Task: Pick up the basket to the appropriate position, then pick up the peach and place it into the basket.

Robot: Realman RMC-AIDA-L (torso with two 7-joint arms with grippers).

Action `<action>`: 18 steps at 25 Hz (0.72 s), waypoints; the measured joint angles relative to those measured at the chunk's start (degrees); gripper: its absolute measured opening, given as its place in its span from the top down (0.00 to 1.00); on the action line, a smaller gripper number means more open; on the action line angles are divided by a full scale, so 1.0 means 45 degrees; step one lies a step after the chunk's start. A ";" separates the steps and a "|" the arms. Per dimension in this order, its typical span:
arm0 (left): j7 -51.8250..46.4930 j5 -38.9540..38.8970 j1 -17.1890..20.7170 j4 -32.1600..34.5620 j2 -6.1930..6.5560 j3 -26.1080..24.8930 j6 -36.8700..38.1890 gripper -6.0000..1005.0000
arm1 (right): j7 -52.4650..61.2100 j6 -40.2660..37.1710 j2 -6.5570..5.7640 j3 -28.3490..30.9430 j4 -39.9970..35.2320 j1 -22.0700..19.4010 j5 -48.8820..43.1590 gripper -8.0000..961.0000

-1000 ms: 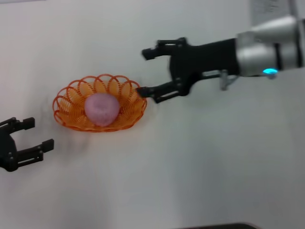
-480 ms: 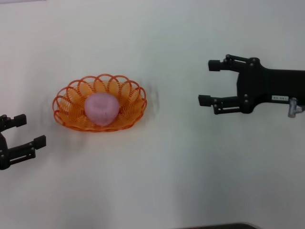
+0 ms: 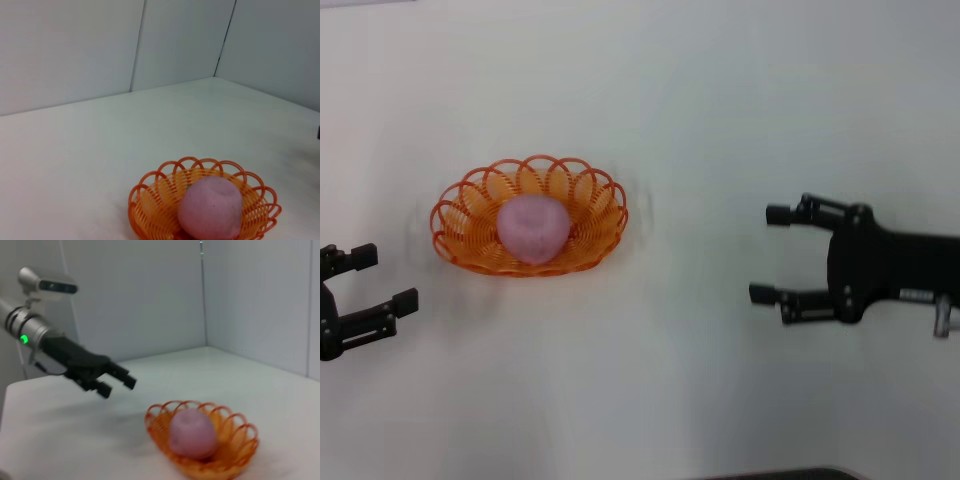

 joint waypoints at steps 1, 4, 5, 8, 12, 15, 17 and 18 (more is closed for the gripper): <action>0.0002 0.0004 0.0015 -0.0005 -0.0005 -0.0003 -0.0001 0.19 | -0.0292 -0.0002 0.0010 0.0011 0.0242 -0.0041 -0.0094 0.01; 0.0006 -0.0030 0.0061 -0.0026 -0.0015 -0.0010 0.0000 0.19 | -0.0870 0.0046 0.0041 0.0056 0.0763 -0.0103 -0.0260 0.01; 0.0011 -0.0031 0.0068 -0.0037 -0.0016 -0.0012 -0.0006 0.19 | -0.0964 0.0057 0.0042 0.0059 0.0884 -0.0094 -0.0269 0.01; 0.0024 -0.0012 0.0051 -0.0050 -0.0019 -0.0009 -0.0010 0.19 | -0.1107 0.0050 0.0025 0.0068 0.1024 -0.0037 -0.0271 0.01; 0.0029 -0.0011 0.0049 -0.0054 -0.0018 0.0014 0.0000 0.19 | -0.1145 0.0095 0.0026 0.0075 0.1022 0.0001 -0.0271 0.01; 0.0036 0.0092 0.0068 -0.0084 -0.0034 0.0068 -0.0010 0.19 | -0.1342 0.0270 0.0034 0.0085 0.1202 0.0002 -0.0271 0.01; 0.0085 0.0116 0.0075 -0.0122 -0.0046 0.0086 -0.0045 0.19 | -0.1423 0.0485 0.0043 0.0094 0.1320 0.0002 -0.0270 0.01; 0.0129 0.0137 0.0075 -0.0158 -0.0052 0.0090 -0.0056 0.19 | -0.1434 0.0584 0.0051 0.0097 0.1354 0.0002 -0.0266 0.01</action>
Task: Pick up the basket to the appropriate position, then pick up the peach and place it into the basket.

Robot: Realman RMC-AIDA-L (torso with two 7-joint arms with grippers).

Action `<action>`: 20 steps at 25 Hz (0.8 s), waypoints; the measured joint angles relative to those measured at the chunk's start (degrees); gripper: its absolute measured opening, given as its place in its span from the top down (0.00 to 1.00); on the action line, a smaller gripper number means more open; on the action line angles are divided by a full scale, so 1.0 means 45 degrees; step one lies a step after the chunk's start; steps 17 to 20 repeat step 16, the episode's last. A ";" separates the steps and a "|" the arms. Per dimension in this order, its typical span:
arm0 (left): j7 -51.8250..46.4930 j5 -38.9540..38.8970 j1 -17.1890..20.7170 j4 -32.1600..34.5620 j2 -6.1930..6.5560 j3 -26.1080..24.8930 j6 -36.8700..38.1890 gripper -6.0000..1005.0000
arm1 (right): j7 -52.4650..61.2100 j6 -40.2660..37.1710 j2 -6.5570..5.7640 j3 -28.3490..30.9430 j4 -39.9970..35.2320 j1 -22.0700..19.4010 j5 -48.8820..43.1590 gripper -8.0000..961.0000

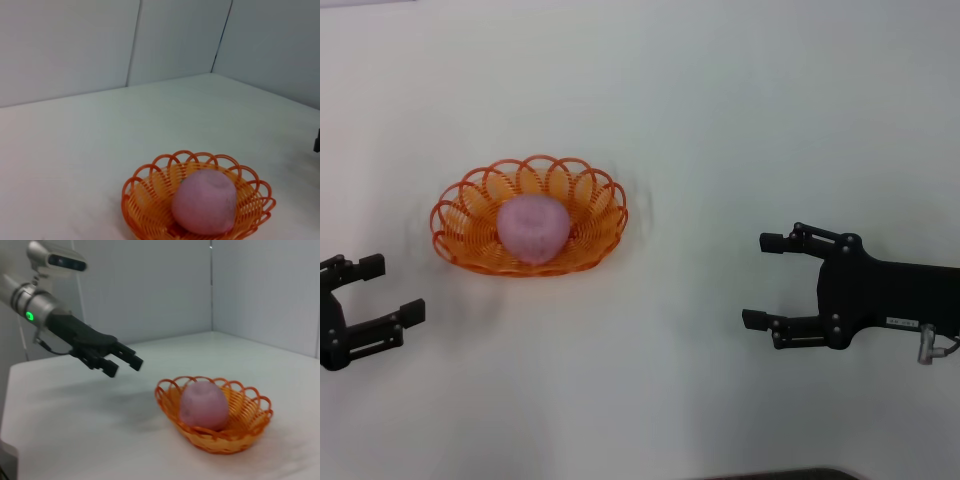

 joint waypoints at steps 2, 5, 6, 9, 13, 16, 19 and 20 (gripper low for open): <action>0.0067 0.0031 0.0000 -0.0071 -0.0003 0.0006 -0.0020 0.19 | -0.0005 0.0184 0.0011 0.0004 0.0028 0.0000 0.0024 0.01; 0.0090 0.0048 -0.0003 -0.0098 -0.0008 0.0010 -0.0040 0.19 | -0.0008 0.0269 0.0014 0.0007 0.0067 0.0000 0.0056 0.01; 0.0091 0.0048 -0.0004 -0.0098 -0.0009 0.0010 -0.0039 0.19 | -0.0008 0.0273 0.0013 0.0012 0.0077 0.0000 0.0061 0.01; 0.0094 0.0048 -0.0007 -0.0098 -0.0011 0.0010 -0.0030 0.19 | -0.0010 0.0274 0.0011 0.0055 0.0085 0.0002 0.0077 0.01; 0.0096 0.0049 -0.0025 -0.0096 -0.0011 0.0010 -0.0063 0.19 | -0.0014 0.0257 0.0025 0.0134 0.0091 0.0042 0.0096 0.01; 0.0096 0.0048 -0.0047 -0.0092 -0.0012 0.0010 -0.0068 0.19 | -0.0014 0.0210 0.0025 0.0141 0.0095 0.0070 0.0109 0.01; 0.0096 0.0048 -0.0047 -0.0092 -0.0012 0.0010 -0.0068 0.19 | -0.0014 0.0210 0.0025 0.0141 0.0095 0.0070 0.0109 0.01; 0.0096 0.0048 -0.0047 -0.0092 -0.0012 0.0010 -0.0068 0.19 | -0.0014 0.0210 0.0025 0.0141 0.0095 0.0070 0.0109 0.01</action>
